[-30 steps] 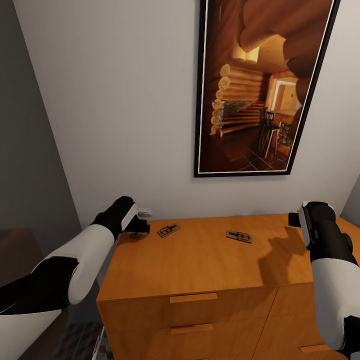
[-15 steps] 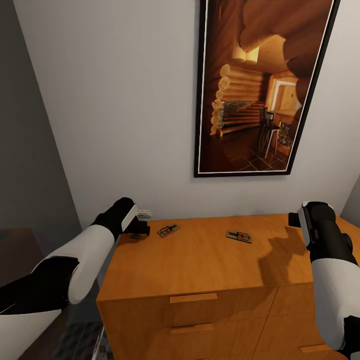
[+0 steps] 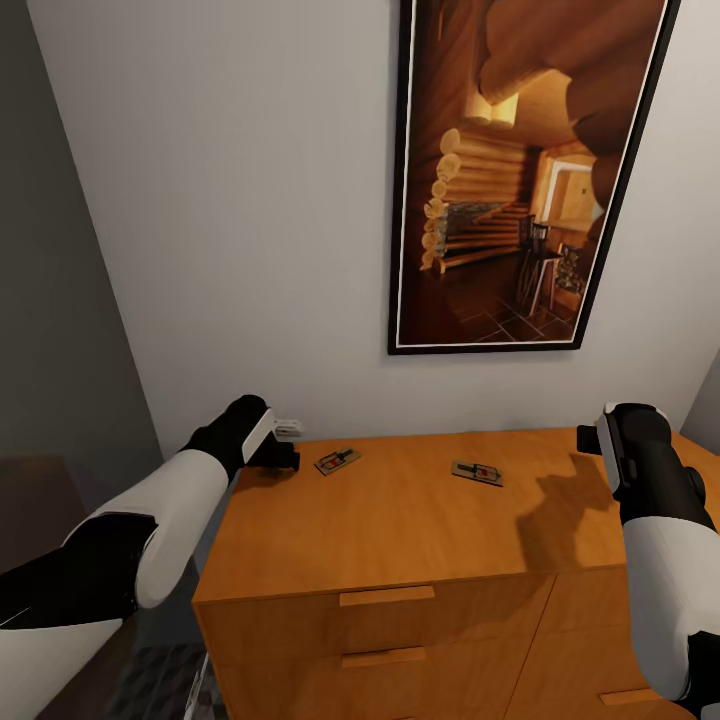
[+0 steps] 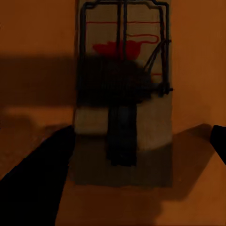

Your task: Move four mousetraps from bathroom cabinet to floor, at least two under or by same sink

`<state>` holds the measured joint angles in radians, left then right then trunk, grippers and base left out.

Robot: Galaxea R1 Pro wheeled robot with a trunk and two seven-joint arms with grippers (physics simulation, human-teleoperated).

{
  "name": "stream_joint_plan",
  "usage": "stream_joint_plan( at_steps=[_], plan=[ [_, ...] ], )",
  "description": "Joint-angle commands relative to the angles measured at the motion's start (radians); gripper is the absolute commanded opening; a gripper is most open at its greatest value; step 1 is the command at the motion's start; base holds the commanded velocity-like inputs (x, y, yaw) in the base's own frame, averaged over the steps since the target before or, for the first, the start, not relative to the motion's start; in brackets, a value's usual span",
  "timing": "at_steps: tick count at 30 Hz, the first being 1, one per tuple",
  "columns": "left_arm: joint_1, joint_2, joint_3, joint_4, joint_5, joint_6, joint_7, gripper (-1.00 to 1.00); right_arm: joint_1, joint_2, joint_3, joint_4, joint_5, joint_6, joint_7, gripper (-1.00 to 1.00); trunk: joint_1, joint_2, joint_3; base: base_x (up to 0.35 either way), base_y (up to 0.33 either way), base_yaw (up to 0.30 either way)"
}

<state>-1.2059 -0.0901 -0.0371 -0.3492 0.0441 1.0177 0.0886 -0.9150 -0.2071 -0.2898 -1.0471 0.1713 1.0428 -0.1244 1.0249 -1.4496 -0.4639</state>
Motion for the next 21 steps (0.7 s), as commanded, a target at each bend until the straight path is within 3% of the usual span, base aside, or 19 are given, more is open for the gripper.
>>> stream_joint_plan(
  at_steps=[1, 21],
  plan=[
    [0.0, 0.001, -0.007, 0.038, -0.019, 0.004, 0.007, -1.0, -0.001, 0.0, 0.0, -0.001, 0.004, 0.004, 0.002, -1.0, 0.0, 0.0, -0.001, 0.0, 0.0, 0.0],
    [0.0, -0.001, -0.008, 0.033, -0.024, -0.007, 0.008, -1.0, -0.001, 0.0, 0.0, 0.0, 0.004, 0.004, 0.002, -1.0, 0.0, 0.0, -0.001, 0.0, 0.0, 0.0]
  ],
)
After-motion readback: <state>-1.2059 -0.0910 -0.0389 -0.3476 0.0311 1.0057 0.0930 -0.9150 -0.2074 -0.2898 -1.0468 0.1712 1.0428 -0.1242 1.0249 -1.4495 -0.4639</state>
